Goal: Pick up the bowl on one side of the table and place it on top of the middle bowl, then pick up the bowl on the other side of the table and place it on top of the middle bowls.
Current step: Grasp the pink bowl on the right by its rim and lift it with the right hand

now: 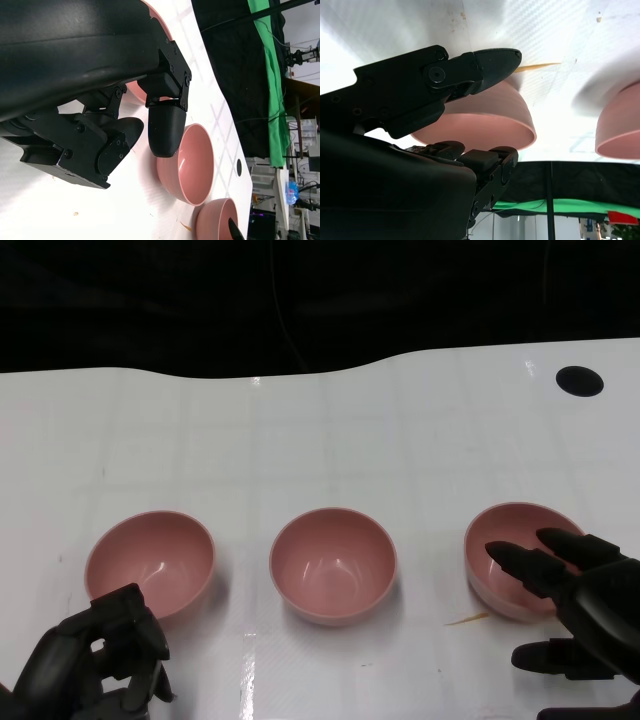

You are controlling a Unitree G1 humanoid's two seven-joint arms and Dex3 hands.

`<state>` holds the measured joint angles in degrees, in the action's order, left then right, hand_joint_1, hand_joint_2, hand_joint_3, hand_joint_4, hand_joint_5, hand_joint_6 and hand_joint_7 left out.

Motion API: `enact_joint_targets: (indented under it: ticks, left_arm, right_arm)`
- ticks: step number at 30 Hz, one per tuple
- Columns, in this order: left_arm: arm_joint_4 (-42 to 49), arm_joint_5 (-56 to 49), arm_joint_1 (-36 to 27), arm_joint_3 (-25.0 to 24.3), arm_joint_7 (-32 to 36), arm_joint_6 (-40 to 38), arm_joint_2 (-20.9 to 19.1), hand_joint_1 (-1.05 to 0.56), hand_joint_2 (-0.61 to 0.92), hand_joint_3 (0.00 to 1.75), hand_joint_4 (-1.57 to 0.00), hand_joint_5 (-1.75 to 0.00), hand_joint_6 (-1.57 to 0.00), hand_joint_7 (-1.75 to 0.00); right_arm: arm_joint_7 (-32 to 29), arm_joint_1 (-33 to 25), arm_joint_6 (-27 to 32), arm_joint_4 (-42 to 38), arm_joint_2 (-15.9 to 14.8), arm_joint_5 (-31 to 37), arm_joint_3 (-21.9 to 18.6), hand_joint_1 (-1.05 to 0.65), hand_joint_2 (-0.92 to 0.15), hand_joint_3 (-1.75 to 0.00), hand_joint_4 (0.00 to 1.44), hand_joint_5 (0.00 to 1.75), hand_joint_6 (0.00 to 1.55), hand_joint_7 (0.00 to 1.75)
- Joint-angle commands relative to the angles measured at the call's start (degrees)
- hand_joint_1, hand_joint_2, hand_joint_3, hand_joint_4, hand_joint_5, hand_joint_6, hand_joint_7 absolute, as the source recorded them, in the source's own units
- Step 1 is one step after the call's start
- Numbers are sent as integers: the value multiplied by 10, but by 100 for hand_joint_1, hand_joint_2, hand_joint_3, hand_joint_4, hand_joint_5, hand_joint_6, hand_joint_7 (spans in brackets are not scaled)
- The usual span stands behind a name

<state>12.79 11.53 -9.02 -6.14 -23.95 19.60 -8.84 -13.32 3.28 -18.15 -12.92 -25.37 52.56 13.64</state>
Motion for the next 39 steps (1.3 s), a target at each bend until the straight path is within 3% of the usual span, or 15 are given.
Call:
enact_joint_targets:
  ticks: [1,21,30,39]
  left_arm:
    - [-9,2,-4,-4,3,-5,-7,-1,56,123,-76,-175,-67,-167]
    - [-12,2,-3,-6,0,-5,-10,0,57,122,-76,-175,-67,-167]
    - [-6,-2,-1,-5,-1,8,-12,-1,57,122,-76,-175,-67,-168]
    - [-11,-6,-2,-6,5,0,-15,-4,56,121,-76,-175,-67,-167]
  right_arm:
    - [-5,13,5,-13,-13,-4,10,-99,-92,-12,36,2,35,1]
    - [-103,75,-23,-152,-10,-7,76,-93,-92,-12,46,4,44,3]
    - [-112,91,-30,-184,-9,-14,90,-87,-92,-11,50,4,47,3]
    - [-103,100,-32,-193,-12,-19,102,-71,-92,-7,61,6,57,4]
